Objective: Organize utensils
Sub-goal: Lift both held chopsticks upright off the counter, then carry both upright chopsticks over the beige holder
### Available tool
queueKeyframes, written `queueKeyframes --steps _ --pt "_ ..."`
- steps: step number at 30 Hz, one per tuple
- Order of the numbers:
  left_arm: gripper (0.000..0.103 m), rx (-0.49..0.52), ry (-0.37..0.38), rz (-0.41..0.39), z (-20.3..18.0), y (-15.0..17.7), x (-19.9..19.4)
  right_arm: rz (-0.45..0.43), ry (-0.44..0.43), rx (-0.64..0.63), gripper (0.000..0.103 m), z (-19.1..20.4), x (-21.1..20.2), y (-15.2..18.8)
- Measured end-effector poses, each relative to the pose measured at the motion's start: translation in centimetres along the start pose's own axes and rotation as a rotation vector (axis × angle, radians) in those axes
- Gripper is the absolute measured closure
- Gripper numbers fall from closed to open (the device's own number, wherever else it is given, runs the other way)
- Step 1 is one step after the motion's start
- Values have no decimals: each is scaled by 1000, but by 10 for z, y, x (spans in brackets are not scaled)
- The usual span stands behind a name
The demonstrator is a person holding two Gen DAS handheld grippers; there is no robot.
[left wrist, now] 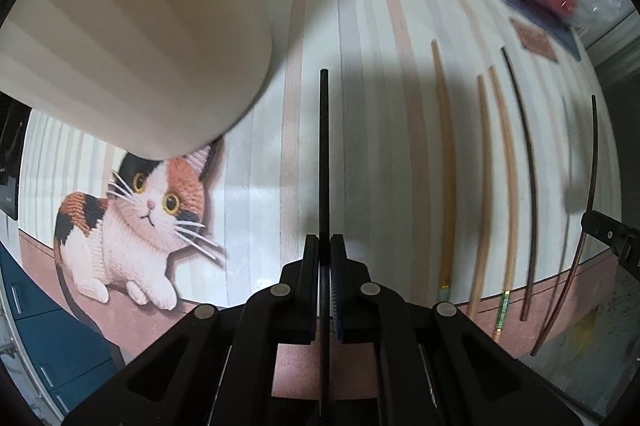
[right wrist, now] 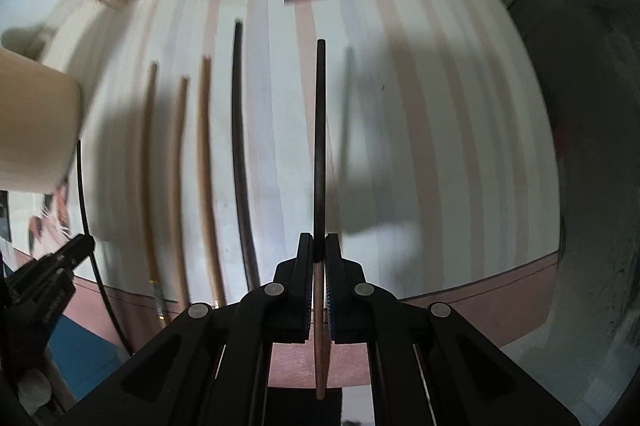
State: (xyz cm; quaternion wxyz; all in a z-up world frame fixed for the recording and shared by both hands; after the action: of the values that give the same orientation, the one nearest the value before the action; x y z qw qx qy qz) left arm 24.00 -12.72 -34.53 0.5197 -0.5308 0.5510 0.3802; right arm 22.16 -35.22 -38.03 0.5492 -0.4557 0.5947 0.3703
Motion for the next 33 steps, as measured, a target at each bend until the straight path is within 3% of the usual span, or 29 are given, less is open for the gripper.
queueKeyframes --steps 7,18,33 --pt "100 20 27 -91 -7 -3 -39 -81 -33 27 97 -4 -32 4" --pt "100 -13 133 -215 -5 -14 -104 -162 -82 20 97 2 -73 5" --pt "101 49 96 -487 -21 -53 -187 -377 -97 12 98 14 -148 -23"
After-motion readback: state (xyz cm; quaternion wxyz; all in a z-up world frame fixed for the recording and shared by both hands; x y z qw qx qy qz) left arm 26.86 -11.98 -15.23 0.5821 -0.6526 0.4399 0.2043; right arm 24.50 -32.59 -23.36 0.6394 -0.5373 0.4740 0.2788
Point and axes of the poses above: each gripper's, at about its wrist camera, not at the fingertips, and x roughly the way its jaws point, z to its left, y to its underside, the point moved 4 cm from there along x, roughly the way its jaws point, and after that the axes turned 10 degrees about y, right-handed, at the moved point
